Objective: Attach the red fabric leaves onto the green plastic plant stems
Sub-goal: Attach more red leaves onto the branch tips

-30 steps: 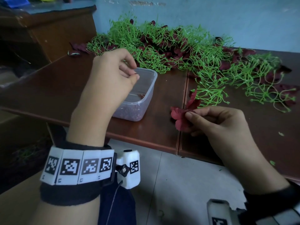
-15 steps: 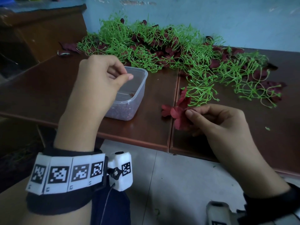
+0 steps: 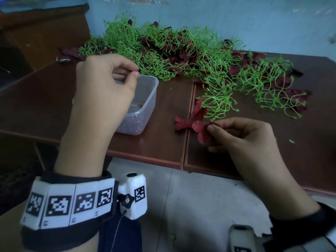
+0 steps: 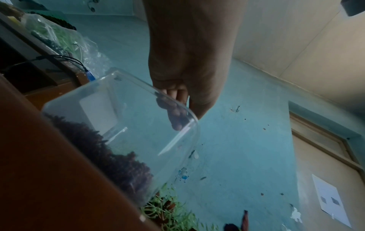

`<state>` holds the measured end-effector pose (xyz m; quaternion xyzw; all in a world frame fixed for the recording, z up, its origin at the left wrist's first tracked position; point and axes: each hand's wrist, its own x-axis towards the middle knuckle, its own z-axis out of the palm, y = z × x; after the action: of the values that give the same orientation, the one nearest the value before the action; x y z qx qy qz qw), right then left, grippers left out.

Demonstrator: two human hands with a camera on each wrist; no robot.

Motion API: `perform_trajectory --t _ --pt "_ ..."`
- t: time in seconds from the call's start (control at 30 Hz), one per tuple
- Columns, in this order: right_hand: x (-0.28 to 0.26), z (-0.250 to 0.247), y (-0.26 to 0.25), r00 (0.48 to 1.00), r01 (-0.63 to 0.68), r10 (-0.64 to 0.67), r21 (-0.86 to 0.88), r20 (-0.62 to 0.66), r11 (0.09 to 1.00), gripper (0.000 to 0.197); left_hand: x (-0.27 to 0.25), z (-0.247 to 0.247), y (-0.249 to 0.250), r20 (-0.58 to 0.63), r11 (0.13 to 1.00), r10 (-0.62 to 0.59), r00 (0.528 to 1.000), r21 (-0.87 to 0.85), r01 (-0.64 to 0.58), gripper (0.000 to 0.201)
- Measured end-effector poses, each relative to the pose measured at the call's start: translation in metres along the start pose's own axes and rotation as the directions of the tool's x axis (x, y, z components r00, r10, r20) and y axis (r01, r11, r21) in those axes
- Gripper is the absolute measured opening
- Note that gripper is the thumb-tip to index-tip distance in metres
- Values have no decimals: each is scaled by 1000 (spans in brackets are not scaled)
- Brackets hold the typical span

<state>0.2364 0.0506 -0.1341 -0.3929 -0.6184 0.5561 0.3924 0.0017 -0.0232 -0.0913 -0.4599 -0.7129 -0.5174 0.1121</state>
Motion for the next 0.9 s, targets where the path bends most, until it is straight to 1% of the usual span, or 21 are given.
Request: perform_trajectory --t 0.07,0.13,0.2,0.23,0.27,0.3,0.33,0.43,0.47,0.53,0.6,0.63,0.77,0.9 --pt "1 0 0 1000 -10 11 65 -6 998 4 -4 4 12 -28 993 13 1000 -117 -16 5" --pt "1 -1 0 1000 -9 11 114 -16 993 3 -13 7 30 -6 950 17 1000 -312 -18 6" --pt "2 -2 0 1000 -2 6 164 -23 987 3 -27 13 54 94 850 23 995 -526 30 6" --pt "2 -2 0 1000 6 -1 180 -27 984 3 -35 18 64 153 793 40 987 -606 62 5" --pt "2 -3 0 999 17 -11 185 -34 983 3 -44 24 70 205 748 64 977 -658 89 5" --pt "2 -5 0 999 32 -25 182 -42 983 3 -53 33 72 249 722 87 964 -683 111 7" --pt "3 -6 0 998 47 -38 183 -51 982 2 -63 43 69 291 719 103 951 -682 130 9" --pt "1 -10 -1 996 83 -72 223 -57 971 7 -82 67 54 394 784 99 914 -597 173 10" --pt "1 -12 -1 995 92 -81 227 -59 969 9 -85 72 50 413 787 93 906 -588 188 10" --pt "0 -14 -2 995 92 -84 253 -46 963 11 -85 78 44 455 763 100 885 -606 225 10" --pt "2 -16 -2 997 77 -75 299 -17 951 8 -82 79 43 499 738 112 859 -621 265 9" --pt "2 -17 -2 997 72 -74 313 -6 947 7 -81 79 43 508 734 105 855 -619 278 7" --pt "0 -19 -2 995 82 -94 319 23 944 10 -83 83 42 484 751 63 873 -600 278 5" --pt "0 -19 0 995 101 -102 279 -12 955 9 -84 84 44 469 724 5 883 -611 320 4"
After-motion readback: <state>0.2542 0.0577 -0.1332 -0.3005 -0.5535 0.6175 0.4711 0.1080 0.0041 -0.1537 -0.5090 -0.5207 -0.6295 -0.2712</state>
